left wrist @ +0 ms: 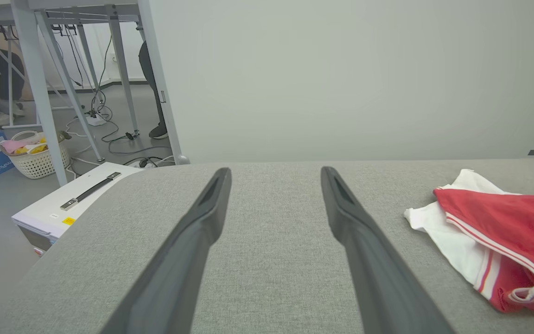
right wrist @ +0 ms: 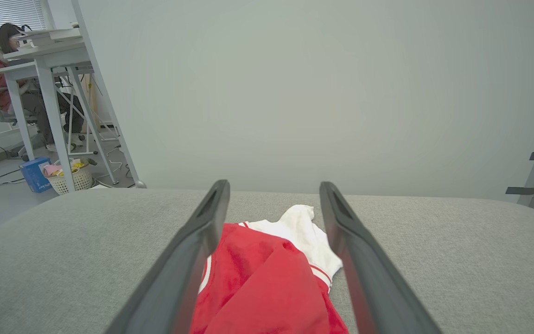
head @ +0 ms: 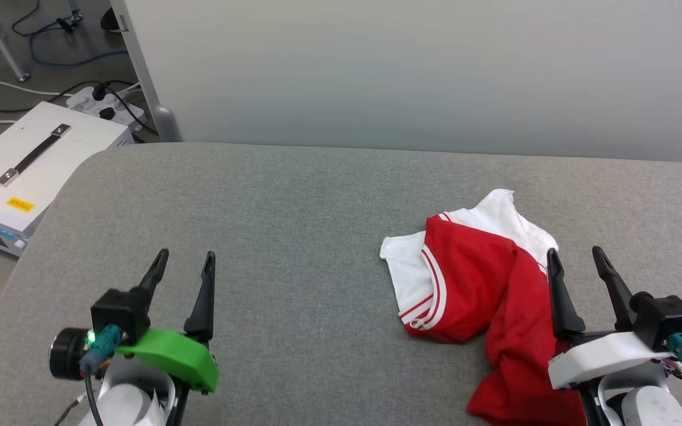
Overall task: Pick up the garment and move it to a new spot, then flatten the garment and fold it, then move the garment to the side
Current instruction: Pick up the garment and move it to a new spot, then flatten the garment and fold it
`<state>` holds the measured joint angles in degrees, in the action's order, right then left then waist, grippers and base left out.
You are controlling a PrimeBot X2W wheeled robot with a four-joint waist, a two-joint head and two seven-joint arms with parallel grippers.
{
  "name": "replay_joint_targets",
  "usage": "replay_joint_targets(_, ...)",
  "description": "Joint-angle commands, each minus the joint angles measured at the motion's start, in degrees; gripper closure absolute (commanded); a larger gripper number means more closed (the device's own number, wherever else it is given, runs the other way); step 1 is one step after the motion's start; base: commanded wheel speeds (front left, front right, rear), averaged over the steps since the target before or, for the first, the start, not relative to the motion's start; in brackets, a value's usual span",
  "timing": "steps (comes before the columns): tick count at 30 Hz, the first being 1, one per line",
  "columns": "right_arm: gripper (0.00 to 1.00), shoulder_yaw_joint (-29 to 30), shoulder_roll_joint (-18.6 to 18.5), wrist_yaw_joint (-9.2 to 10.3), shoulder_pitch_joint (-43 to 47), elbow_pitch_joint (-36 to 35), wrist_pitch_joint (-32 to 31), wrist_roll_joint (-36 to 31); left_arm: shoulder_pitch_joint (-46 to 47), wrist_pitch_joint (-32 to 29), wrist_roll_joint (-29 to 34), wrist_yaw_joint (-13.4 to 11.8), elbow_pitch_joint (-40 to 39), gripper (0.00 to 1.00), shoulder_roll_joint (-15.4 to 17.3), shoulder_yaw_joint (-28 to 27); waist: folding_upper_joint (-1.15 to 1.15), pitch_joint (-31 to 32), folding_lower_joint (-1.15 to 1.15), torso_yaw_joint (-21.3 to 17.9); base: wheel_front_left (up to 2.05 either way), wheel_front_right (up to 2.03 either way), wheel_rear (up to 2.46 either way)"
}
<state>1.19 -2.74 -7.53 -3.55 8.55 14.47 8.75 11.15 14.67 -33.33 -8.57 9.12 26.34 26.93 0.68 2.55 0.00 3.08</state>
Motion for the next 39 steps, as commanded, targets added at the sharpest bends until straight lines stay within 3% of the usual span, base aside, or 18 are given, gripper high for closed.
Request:
replay_joint_targets(1,0.00,-0.07,-0.14,0.04,1.01,-0.39,0.52,-0.37,-2.73,0.32,1.92,0.30,-1.37,0.00,-1.21,-1.40,-0.68,-0.11,0.00,0.09,0.00,0.00,0.00)
replay_joint_targets(9,0.00,-0.06,-0.14,0.04,1.61,-0.47,0.52,-0.74,-10.61,0.32,9.20,3.90,-5.20,0.00,-7.26,-8.19,-0.68,0.09,0.00,0.05,0.00,0.00,0.00)
replay_joint_targets(19,0.00,0.15,-0.14,0.04,0.31,1.86,-1.18,-1.93,-10.05,0.32,14.71,8.86,-5.00,0.00,-11.24,-12.56,-0.68,-2.43,0.00,0.69,0.00,0.00,0.00)
replay_joint_targets(23,0.00,0.66,-1.67,0.04,-4.67,3.10,-11.45,-3.84,-8.98,0.32,16.06,10.30,-5.28,0.00,-12.78,-13.86,-0.68,-6.38,0.00,1.38,0.00,0.00,0.00)
replay_joint_targets(29,0.00,0.33,-7.52,0.04,-17.84,6.48,-36.04,-2.98,-6.09,0.32,18.04,12.37,-5.35,0.00,-14.64,-15.49,-0.68,-13.16,0.00,3.48,0.00,0.00,0.00)
replay_joint_targets(34,0.00,-2.47,-12.08,0.04,-28.75,9.32,-55.23,1.82,-3.70,0.32,19.55,13.71,-5.92,0.00,-16.08,-16.83,-0.68,-18.33,0.00,6.10,0.00,0.00,0.00)
replay_joint_targets(39,0.00,-2.65,-16.06,0.04,-36.01,13.31,-64.59,4.51,-1.51,0.32,20.46,14.68,-6.43,0.00,-17.75,-17.90,-0.68,-22.37,0.00,9.01,0.00,0.00,0.00)
